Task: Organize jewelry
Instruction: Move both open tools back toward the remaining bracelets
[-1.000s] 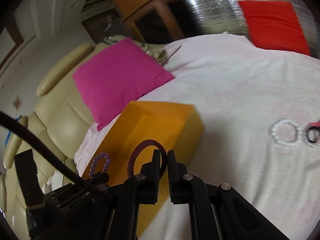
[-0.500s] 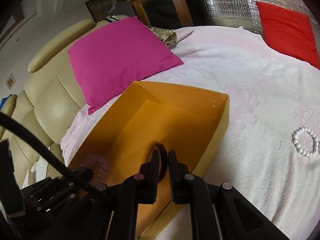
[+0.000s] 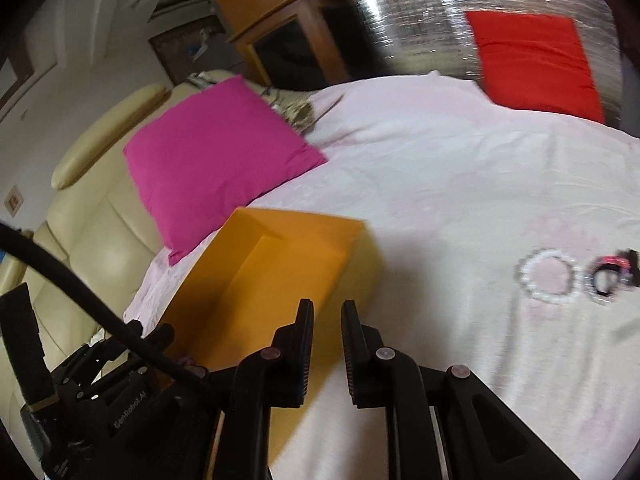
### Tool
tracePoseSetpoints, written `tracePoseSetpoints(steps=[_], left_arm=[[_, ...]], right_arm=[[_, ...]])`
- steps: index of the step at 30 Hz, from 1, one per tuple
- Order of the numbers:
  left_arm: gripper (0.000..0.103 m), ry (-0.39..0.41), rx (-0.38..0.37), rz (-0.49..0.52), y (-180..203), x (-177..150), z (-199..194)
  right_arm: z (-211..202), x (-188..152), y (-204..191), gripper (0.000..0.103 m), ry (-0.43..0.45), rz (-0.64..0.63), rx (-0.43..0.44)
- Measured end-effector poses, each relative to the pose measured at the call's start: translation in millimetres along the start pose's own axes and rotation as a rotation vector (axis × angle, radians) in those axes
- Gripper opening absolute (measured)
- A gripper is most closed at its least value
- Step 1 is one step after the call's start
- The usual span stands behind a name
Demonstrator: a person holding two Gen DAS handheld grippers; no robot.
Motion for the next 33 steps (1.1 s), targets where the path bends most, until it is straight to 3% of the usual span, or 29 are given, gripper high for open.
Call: tracePoseSetpoints(steps=[5, 9, 19, 33], left_arm=[[0.055, 0.037, -0.040, 0.015, 25, 6, -12], [0.056, 0.061, -0.083, 0.036, 50, 9, -22], [0.056, 0.089, -0.142, 0.117, 106, 6, -38], [0.056, 0.092, -0.193, 0.193, 165, 1, -47]], right_arm=[[-33, 1, 32, 0.020, 0.011, 0.039, -0.049], [-60, -3, 62, 0.049, 0.043, 0.072, -0.105], [-111, -15, 133, 0.049, 0.113, 0.183, -0.190], [-136, -30, 180, 0.049, 0.117, 0.230, -0.233]])
Point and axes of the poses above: each gripper's, at about its wrist camera, not at the fingertips, and z roughly the way its jaws point, y to its right, x to its top, the point moved 4 cm from there along z, roughly the way its jaws point
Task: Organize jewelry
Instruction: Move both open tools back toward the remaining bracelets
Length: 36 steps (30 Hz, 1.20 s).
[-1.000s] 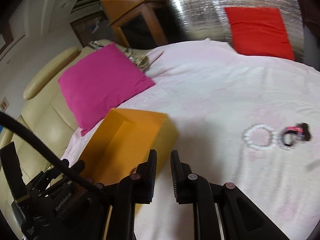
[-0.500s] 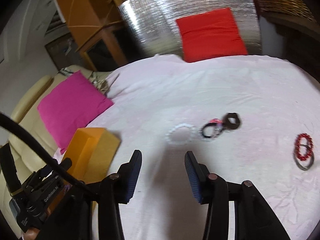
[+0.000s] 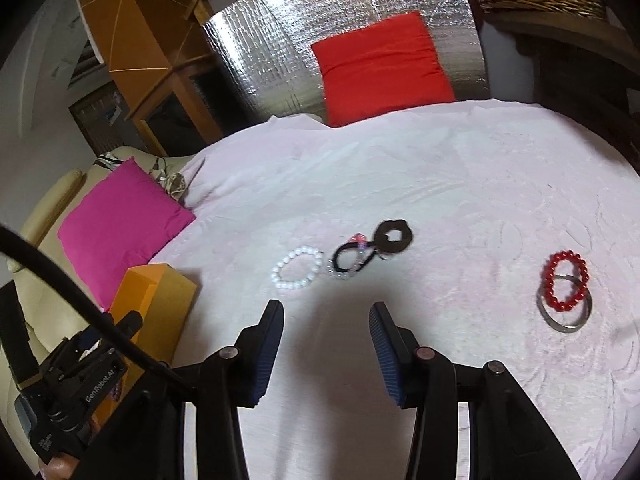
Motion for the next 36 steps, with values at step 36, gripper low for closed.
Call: tracePoseSetpoints(steps=[36], left_arm=[[0.057, -0.205, -0.293, 0.089, 85, -8, 70]], right_arm=[[-16, 4, 241, 0.048, -0.008, 0.519, -0.153]])
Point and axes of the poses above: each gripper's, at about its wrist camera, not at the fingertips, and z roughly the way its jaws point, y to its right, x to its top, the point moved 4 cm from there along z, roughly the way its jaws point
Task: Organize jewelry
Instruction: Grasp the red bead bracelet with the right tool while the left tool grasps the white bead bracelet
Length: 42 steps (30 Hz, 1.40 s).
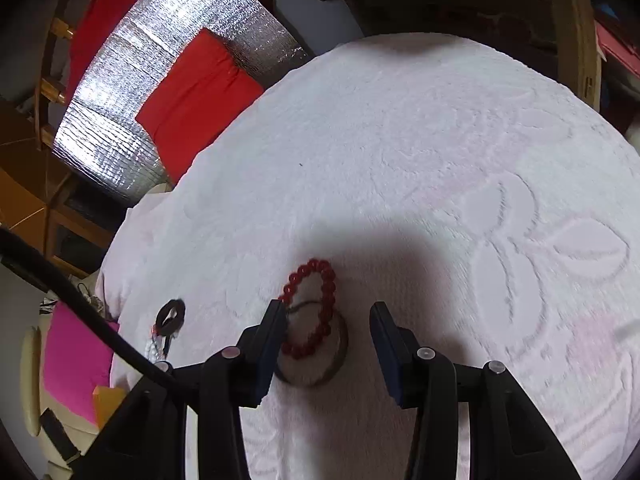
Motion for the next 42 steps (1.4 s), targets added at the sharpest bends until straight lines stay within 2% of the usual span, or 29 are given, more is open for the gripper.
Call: tracePoseSetpoints(steps=[3, 6, 8, 10, 11, 14, 16, 22, 24, 26, 28, 29, 30, 31, 32, 33, 37, 42], left_arm=[[0.057, 0.026, -0.008, 0.001, 1, 6, 3], [0.057, 0.026, -0.019, -0.053, -8, 14, 15], [0.058, 0.017, -0.037, -0.090, -14, 20, 24], [0.059, 0.009, -0.051, -0.110, -15, 23, 33], [0.060, 0.006, -0.057, -0.114, -15, 25, 36], [0.071, 0.012, -0.087, -0.130, -10, 29, 44], [0.074, 0.014, -0.094, -0.120, -4, 31, 48], [0.075, -0.021, -0.065, -0.074, 13, 32, 72], [0.075, 0.008, -0.057, -0.077, 15, 34, 72], [0.067, 0.016, -0.077, -0.085, 17, 36, 71], [0.043, 0.034, -0.077, -0.071, 20, 38, 70], [0.037, 0.039, -0.082, -0.062, 21, 39, 69], [0.026, 0.043, -0.088, -0.056, 23, 39, 68], [0.018, 0.045, -0.095, -0.053, 24, 40, 67], [0.016, 0.046, -0.099, -0.053, 26, 40, 65], [0.009, 0.054, -0.104, -0.059, 25, 41, 62], [0.009, 0.079, -0.136, -0.083, 20, 41, 48], [0.009, 0.072, -0.154, -0.083, 15, 35, 38]], right_arm=[[7, 5, -4, 0.048, 0.006, -0.006, 0.002], [15, 7, -5, 0.048, 0.006, -0.042, -0.041], [20, 5, -2, 0.039, 0.001, -0.048, -0.052], [22, 6, -1, 0.024, 0.001, -0.057, -0.058], [22, 6, 0, 0.019, -0.004, -0.059, -0.053], [25, 5, -1, 0.011, -0.001, -0.067, -0.044], [24, 5, -3, 0.011, 0.005, -0.088, -0.052], [17, 3, -13, 0.011, 0.031, -0.120, -0.036], [12, 4, -14, 0.011, 0.042, -0.124, -0.023], [8, 4, -13, 0.011, 0.046, -0.118, -0.011], [6, 5, -12, 0.011, 0.047, -0.112, 0.005], [4, 5, -11, 0.011, 0.049, -0.109, 0.010], [4, 5, -10, 0.011, 0.050, -0.104, 0.015], [3, 5, -10, 0.011, 0.050, -0.096, 0.026], [2, 5, -9, 0.011, 0.050, -0.090, 0.034], [1, 5, -10, 0.011, 0.051, -0.084, 0.043], [-4, 5, -14, 0.011, 0.061, -0.080, 0.072], [-5, 0, -29, 0.011, 0.049, -0.071, 0.138]])
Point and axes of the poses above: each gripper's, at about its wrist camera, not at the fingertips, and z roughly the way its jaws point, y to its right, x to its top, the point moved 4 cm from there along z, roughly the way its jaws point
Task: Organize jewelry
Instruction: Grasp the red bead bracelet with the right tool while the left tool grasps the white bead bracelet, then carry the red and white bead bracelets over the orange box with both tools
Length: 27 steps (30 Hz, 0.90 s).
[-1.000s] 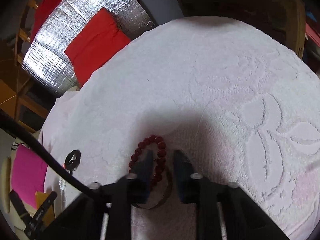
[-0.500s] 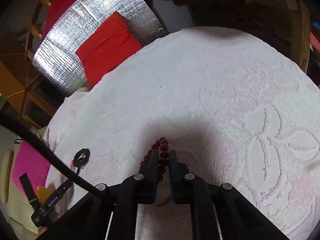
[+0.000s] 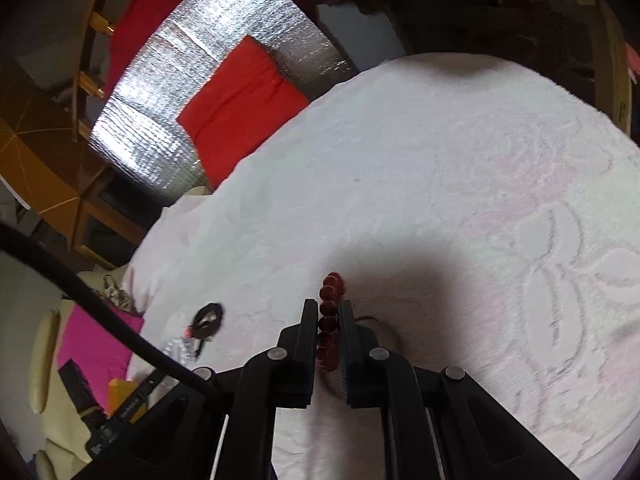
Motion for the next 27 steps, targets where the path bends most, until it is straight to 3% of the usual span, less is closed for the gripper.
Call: tracePoseSetpoints(steps=[18, 27], left_arm=[[0.009, -0.003, -0.032, 0.112, 12, -25, -49], [0.009, 0.052, -0.066, 0.049, -1, -20, -83]], right_arm=[[17, -40, -87, 0.011, -0.082, -0.048, 0.208], [25, -57, -114, 0.011, -0.112, -0.086, 0.254]])
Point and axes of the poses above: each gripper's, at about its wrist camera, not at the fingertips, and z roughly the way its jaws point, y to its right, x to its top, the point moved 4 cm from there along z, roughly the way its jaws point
